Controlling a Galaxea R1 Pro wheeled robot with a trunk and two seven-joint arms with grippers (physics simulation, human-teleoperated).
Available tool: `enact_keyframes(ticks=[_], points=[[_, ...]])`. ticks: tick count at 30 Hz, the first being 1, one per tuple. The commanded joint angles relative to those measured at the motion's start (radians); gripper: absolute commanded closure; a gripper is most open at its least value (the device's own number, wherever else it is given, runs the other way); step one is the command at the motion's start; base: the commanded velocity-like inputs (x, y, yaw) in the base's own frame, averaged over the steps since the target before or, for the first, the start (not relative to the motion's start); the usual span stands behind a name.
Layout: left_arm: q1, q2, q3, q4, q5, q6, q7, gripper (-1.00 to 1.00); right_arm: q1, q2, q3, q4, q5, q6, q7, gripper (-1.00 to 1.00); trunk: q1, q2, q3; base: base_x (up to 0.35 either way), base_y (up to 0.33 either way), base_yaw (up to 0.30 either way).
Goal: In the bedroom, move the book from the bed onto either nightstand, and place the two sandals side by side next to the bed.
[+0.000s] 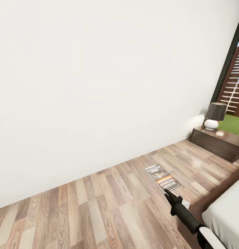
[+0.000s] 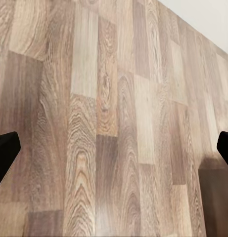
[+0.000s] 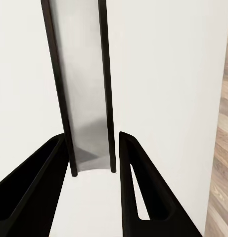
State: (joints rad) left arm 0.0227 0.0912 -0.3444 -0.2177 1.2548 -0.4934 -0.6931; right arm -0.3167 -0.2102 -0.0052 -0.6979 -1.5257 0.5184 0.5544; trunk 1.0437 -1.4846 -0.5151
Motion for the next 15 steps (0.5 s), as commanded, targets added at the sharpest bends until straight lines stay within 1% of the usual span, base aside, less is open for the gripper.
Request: enact_keyframes(ticks=[1, 15], points=[[0.000, 0.001, -0.008, -0.002, 0.009, -0.004, 0.000, -1.00, -0.001, 0.000, -0.001, 0.000, -0.011, 0.009, -0.001, 1.00, 0.000, 0.000, -0.001, 0.262, 0.239, -0.189], [0.000, 0.001, -0.008, -0.002, 0.009, -0.004, 0.000, -1.00, -0.001, 0.000, -0.001, 0.000, -0.011, 0.009, -0.001, 1.00, 0.000, 0.000, -0.001, 0.261, 0.239, -0.189]])
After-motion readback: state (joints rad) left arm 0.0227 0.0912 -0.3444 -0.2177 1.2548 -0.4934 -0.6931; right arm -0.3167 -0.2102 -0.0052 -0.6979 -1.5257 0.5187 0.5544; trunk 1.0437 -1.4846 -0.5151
